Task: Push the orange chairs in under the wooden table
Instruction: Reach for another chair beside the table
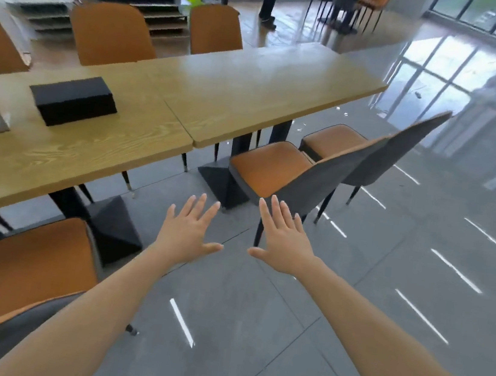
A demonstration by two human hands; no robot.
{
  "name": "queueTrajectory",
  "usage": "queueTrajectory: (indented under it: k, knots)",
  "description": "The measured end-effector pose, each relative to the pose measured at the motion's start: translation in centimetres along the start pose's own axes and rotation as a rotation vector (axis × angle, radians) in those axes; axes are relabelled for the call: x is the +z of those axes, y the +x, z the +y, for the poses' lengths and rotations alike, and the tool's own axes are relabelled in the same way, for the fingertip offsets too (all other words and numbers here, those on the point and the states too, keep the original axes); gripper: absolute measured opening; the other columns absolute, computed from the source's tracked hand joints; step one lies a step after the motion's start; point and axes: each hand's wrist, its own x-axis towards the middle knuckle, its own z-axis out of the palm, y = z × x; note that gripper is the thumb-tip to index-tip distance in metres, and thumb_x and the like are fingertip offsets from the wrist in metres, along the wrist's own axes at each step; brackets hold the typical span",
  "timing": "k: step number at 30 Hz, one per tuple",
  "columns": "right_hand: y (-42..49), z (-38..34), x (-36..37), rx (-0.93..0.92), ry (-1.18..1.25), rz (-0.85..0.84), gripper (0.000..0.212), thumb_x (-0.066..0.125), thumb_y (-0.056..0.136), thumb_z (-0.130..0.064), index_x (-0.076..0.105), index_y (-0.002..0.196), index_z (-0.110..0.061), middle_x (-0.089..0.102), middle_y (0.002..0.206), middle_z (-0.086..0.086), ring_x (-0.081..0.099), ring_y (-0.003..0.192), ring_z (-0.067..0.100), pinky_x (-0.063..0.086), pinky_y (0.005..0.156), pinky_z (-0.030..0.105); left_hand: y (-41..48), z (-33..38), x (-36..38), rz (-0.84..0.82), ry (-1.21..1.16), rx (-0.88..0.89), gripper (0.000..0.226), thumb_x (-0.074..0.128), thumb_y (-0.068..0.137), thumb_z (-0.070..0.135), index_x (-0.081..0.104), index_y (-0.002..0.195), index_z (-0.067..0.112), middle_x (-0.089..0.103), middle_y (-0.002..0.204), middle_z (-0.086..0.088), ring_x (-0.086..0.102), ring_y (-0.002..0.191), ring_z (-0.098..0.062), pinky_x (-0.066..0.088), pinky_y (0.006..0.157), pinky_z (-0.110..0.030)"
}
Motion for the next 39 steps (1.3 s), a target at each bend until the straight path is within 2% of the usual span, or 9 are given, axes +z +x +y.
queueTrajectory:
  k: [7,13,22,28,31,33,35,39]
  knots:
    - [1.3,15.1,-3.1,0.144,0.047,0.023,0.095,0.048,0.089,-0.051,-0.025,0.142,-0.022,-0.023,0.155,0.007,-0.018,0.143,0.025,-0.005,0.116,0.043,10.8,11.6,-1.4,-0.077,-0.037,0.101,0.088,0.046,0.084,0.062,-0.007,0.146,0.029,-0.007,0.159,-0.005,-0.005,0.146,-0.024,0.006,0.116,-0.051]
    - [6.3,25.5,-4.8,0.204,0.058,0.04,0.094,0.051,0.089,-0.048,-0.02,0.144,-0.021,-0.016,0.157,0.009,-0.013,0.145,0.026,0.001,0.117,0.045,21.7,18.5,-2.7,-0.058,0.015,0.161,0.09,0.048,0.082,0.064,-0.005,0.146,0.031,-0.005,0.159,-0.006,-0.005,0.146,-0.027,0.006,0.116,-0.053]
    - [17.1,38.7,-8.4,0.188,0.03,-0.051,0.094,0.056,0.087,-0.046,-0.015,0.145,-0.023,-0.011,0.157,0.009,-0.008,0.145,0.027,0.002,0.117,0.045,38.0,26.3,-3.7,-0.103,-0.038,0.2,0.089,0.055,0.082,0.057,-0.001,0.146,0.032,0.003,0.159,-0.007,0.004,0.146,-0.029,0.012,0.116,-0.052]
    - [22.7,45.3,-9.8,0.092,-0.045,-0.15,0.095,0.057,0.086,-0.046,-0.012,0.146,-0.022,-0.007,0.158,0.01,-0.007,0.145,0.028,0.002,0.117,0.046,43.9,29.6,-2.7,-0.193,-0.064,0.113,0.084,0.057,0.084,0.05,0.002,0.146,0.032,0.014,0.157,-0.008,0.016,0.143,-0.031,0.02,0.114,-0.051]
    - [25.8,47.8,-9.8,-0.028,-0.099,-0.183,0.091,0.059,0.086,-0.043,-0.006,0.147,-0.024,-0.001,0.158,0.009,-0.005,0.145,0.029,0.003,0.117,0.048,45.5,30.4,-1.7,-0.213,-0.051,0.068,0.079,0.056,0.085,0.048,0.007,0.145,0.032,0.033,0.146,-0.008,0.036,0.132,-0.029,0.035,0.105,-0.044]
    - [27.4,49.1,-9.8,-0.127,-0.134,-0.2,0.086,0.059,0.086,-0.041,0.0,0.147,-0.025,0.004,0.158,0.008,-0.001,0.145,0.029,0.004,0.117,0.049,46.0,30.7,-1.3,-0.204,-0.056,0.022,0.074,0.055,0.086,0.045,0.011,0.144,0.031,0.046,0.132,-0.007,0.05,0.116,-0.028,0.042,0.088,-0.037]
    - [28.8,50.3,-9.8,-0.216,-0.175,-0.223,0.079,0.057,0.088,-0.037,0.006,0.147,-0.025,0.009,0.157,0.008,0.003,0.144,0.03,0.005,0.117,0.049,46.3,31.2,-1.2,-0.188,-0.059,-0.043,0.069,0.056,0.086,0.039,0.017,0.142,0.03,0.053,0.122,-0.007,0.055,0.106,-0.027,0.041,0.073,-0.034]
    - [31.1,51.6,-9.7,-0.378,-0.238,-0.242,0.068,0.056,0.089,-0.026,0.017,0.144,-0.024,0.027,0.15,0.01,0.019,0.139,0.031,0.014,0.115,0.047,46.4,32.0,-1.4,-0.182,-0.067,-0.168,0.059,0.056,0.082,0.021,0.03,0.134,0.029,0.056,0.113,-0.007,0.055,0.102,-0.029,0.038,0.065,-0.034]
